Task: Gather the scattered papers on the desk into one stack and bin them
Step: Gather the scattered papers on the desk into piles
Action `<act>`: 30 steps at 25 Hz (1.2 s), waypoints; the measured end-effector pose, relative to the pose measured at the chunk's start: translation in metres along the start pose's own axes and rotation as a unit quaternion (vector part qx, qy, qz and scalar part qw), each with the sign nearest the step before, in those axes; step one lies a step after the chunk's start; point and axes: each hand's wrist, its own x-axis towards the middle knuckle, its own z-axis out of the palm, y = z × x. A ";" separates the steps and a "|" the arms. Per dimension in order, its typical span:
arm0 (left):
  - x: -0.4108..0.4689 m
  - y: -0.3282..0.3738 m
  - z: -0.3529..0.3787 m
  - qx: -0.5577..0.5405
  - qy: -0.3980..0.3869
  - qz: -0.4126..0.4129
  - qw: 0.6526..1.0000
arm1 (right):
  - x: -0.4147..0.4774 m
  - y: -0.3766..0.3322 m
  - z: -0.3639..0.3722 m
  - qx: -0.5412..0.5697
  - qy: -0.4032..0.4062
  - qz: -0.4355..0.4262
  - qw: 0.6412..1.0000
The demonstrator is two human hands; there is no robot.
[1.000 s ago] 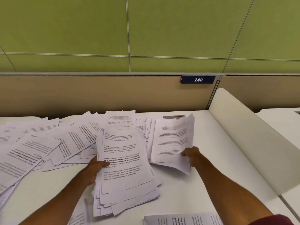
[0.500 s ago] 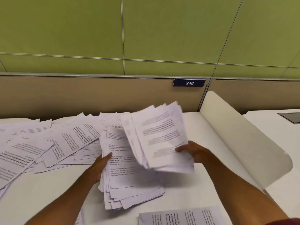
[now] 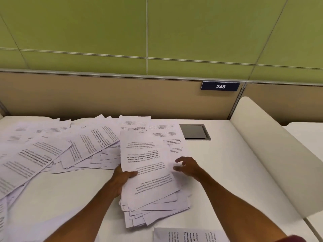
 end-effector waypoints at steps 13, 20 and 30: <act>-0.002 0.008 -0.083 -0.006 0.105 0.007 0.994 | 0.060 -0.047 0.022 -0.014 0.126 0.225 0.966; 0.001 0.007 -0.069 0.007 0.098 -0.007 0.995 | 0.076 -0.032 0.000 0.334 0.129 0.204 0.911; 0.008 0.004 -0.010 -0.080 0.035 -0.013 0.996 | 0.047 0.009 -0.038 0.564 0.017 -0.012 0.826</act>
